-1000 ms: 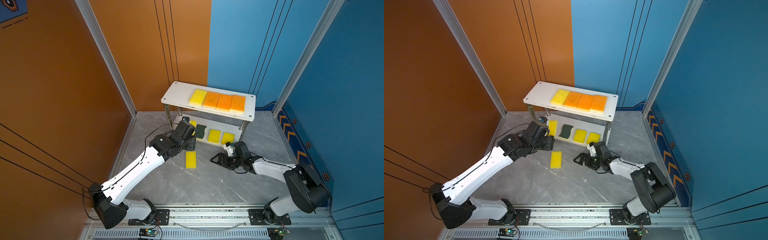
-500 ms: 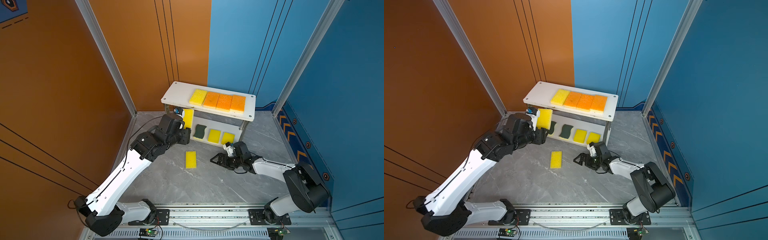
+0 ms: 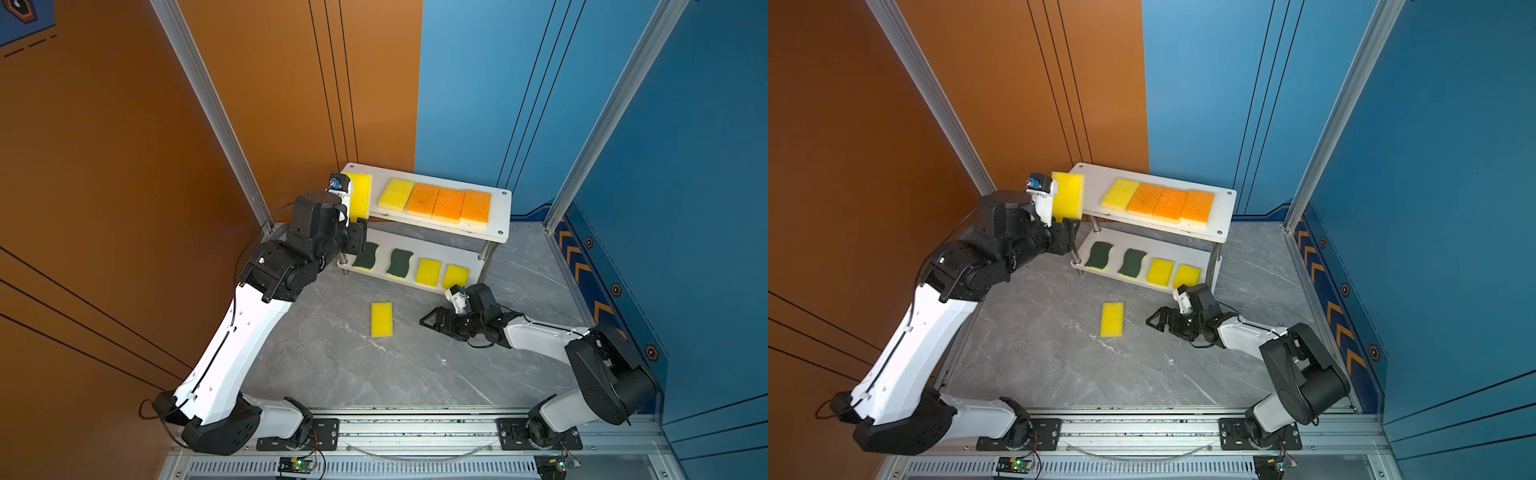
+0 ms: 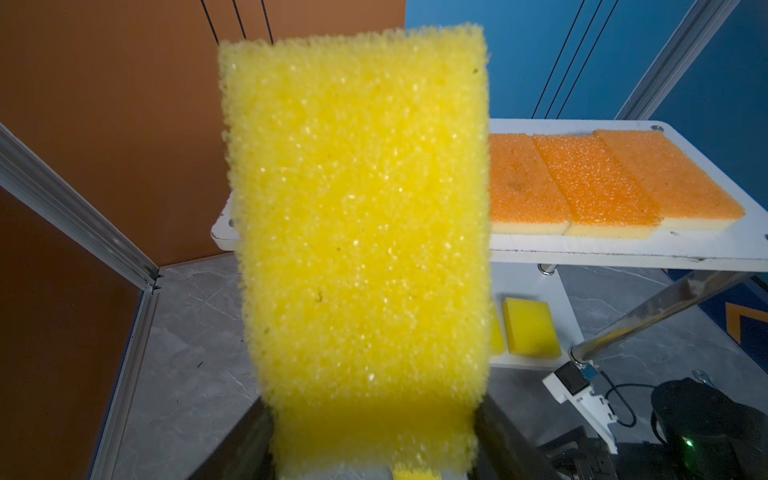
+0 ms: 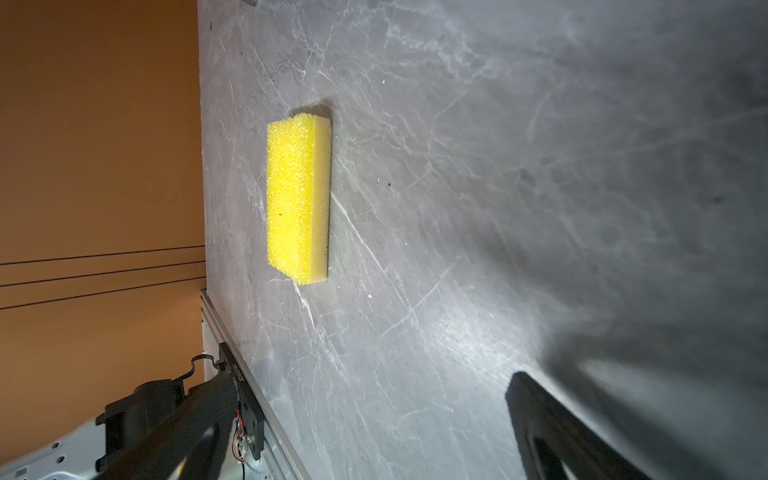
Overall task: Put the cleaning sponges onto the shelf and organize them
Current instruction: 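Lift the yellow sponge and carry it up to the top shelf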
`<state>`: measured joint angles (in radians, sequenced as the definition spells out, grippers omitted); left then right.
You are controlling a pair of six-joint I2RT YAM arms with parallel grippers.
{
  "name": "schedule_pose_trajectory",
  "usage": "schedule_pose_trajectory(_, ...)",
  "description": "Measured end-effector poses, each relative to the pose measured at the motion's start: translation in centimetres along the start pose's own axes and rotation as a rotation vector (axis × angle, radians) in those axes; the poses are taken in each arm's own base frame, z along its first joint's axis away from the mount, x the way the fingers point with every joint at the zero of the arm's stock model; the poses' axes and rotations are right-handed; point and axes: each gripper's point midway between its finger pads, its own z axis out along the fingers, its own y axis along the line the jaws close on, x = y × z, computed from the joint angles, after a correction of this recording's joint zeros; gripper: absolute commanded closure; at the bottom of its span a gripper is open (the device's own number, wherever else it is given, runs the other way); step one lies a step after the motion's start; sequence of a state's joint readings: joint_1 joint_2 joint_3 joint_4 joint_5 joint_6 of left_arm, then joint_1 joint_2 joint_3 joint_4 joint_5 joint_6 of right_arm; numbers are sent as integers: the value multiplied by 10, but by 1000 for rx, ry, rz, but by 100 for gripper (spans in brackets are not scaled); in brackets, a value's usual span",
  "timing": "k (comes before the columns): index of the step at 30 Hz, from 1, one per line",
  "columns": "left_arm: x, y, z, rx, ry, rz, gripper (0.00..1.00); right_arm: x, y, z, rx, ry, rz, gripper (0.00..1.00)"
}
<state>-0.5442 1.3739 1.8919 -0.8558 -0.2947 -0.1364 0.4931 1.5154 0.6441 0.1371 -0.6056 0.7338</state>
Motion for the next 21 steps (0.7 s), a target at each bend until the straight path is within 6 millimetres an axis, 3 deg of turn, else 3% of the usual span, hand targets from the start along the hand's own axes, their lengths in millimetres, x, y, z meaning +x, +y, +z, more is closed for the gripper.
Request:
schedule_pose_trajectory(10, -26, 22, 40, -45, -15, 12, 37, 2, 0, 1, 1, 4, -2, 0)
schedule_pose_trajectory(16, -24, 38, 68, -36, 20, -7, 36, 2, 1, -1, 4, 5, 0, 0)
schedule_pose_trajectory(21, -14, 40, 93, -6, 66, -16, 37, 2, 2, -3, 6, -1, -2, 0)
